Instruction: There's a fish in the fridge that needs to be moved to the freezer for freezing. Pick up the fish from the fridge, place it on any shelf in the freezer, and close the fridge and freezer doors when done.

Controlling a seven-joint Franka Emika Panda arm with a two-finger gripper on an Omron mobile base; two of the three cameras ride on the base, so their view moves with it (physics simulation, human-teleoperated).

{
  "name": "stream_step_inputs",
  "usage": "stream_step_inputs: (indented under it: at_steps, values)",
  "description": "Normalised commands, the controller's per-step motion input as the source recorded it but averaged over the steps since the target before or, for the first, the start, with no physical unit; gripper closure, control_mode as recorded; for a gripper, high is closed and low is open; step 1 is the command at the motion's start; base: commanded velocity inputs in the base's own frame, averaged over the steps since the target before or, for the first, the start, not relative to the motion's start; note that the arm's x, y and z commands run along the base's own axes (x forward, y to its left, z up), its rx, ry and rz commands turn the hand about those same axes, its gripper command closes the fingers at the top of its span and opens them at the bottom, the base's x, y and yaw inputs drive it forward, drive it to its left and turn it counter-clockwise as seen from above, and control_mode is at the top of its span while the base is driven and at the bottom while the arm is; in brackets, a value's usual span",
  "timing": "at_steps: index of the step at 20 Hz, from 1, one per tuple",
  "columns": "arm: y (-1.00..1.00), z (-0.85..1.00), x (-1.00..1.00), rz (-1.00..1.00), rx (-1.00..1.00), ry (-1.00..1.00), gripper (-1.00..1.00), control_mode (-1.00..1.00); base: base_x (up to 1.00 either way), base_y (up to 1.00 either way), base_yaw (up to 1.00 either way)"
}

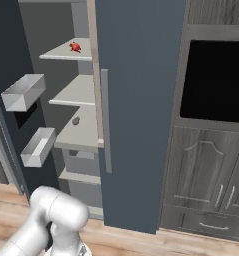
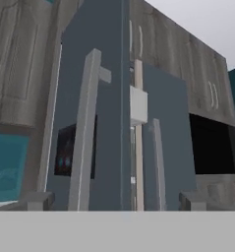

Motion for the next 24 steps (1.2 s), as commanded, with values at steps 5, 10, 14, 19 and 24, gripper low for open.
stream_step_inputs:
  at_steps: [5,10,14,19,24]
  values:
    - [0.23,-0.13,0.85,0.0,0.06,0.02,-1.0,-1.0,0.0,0.0,0.0]
    - [0.28,-0.15,0.49,0.0,0.04,0.05,-1.0,-1.0,0.0,0.0,0.0]
    - [0.24,-0.3,0.35,-0.02,0.0,0.0,-1.0,-1.0,0.0,0.0,0.0]
    - [0.09,-0.4,0.3,0.0,0.0,0.0,-1.0,-1.0,0.0,0.0,0.0]
    - [0.0,-0.2,0.32,0.0,0.0,0.0,-1.0,-1.0,0.0,0.0,0.0]
